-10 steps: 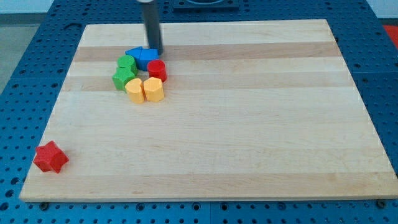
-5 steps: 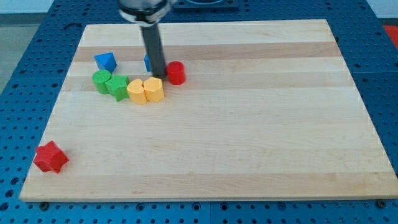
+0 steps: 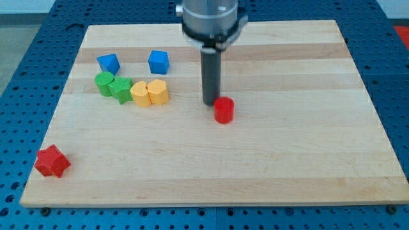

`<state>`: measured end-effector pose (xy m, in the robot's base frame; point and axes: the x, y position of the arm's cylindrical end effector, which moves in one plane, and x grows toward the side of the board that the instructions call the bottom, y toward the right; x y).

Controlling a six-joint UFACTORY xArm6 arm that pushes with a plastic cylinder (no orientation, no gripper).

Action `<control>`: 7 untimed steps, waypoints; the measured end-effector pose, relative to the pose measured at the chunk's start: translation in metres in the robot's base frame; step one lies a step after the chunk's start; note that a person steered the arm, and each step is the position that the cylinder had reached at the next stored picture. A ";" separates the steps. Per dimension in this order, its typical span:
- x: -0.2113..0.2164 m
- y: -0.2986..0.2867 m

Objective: Place the red circle to the right of the red star

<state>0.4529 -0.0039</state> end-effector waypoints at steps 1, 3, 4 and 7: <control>0.014 0.000; -0.003 0.058; 0.032 0.043; 0.100 -0.062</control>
<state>0.5529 -0.0655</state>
